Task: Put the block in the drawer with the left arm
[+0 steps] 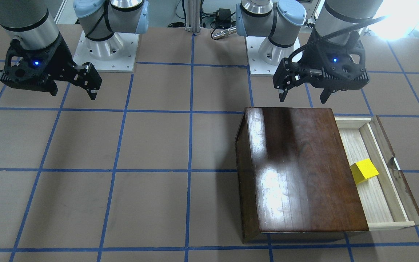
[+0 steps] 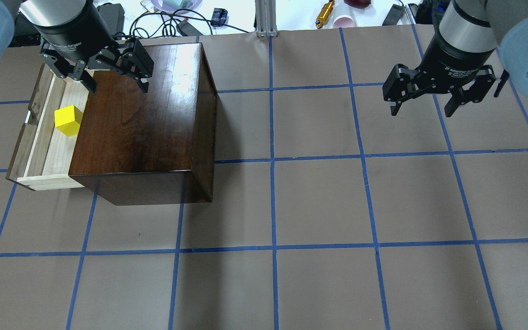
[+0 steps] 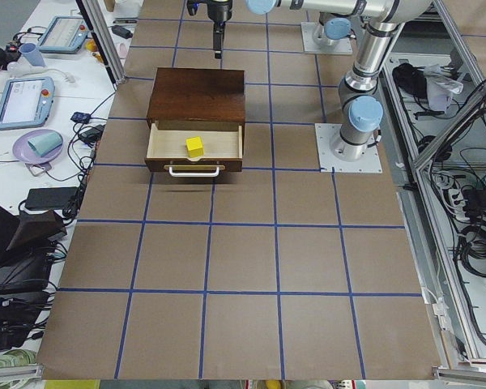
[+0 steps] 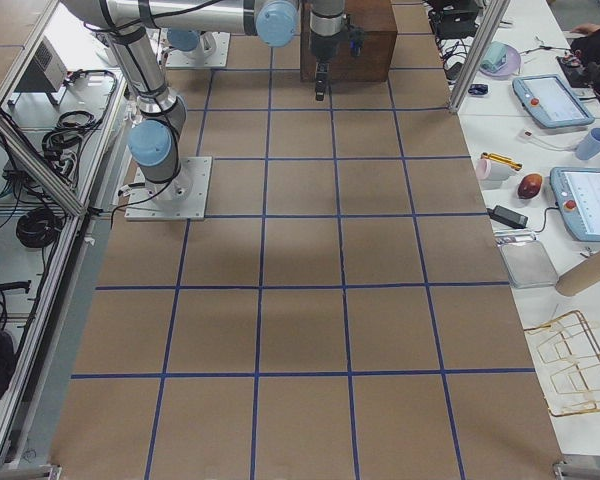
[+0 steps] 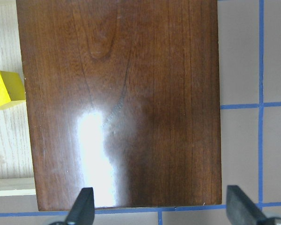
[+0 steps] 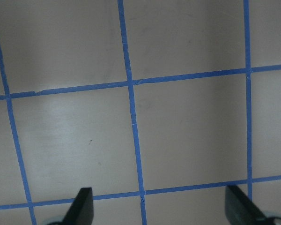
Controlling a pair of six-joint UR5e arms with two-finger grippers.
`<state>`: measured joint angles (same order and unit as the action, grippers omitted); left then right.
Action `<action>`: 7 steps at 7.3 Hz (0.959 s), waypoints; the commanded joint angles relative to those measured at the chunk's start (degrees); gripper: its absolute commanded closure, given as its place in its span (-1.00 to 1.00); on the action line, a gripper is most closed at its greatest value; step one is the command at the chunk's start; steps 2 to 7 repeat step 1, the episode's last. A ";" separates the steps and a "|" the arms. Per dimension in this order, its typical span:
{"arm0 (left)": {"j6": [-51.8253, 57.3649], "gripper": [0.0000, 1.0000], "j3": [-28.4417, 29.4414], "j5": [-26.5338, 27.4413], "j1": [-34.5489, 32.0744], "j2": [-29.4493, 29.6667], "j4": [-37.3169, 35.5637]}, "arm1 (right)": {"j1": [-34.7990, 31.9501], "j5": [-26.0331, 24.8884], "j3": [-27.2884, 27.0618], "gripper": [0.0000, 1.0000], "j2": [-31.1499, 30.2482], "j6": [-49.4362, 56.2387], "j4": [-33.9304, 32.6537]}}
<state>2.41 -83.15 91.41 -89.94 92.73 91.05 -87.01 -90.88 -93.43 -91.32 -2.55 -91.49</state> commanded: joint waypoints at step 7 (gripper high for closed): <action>-0.04 -1.00 0.10 0.00 0.02 0.00 0.00 | 0.00 -0.08 0.00 -1.00 0.00 0.00 0.00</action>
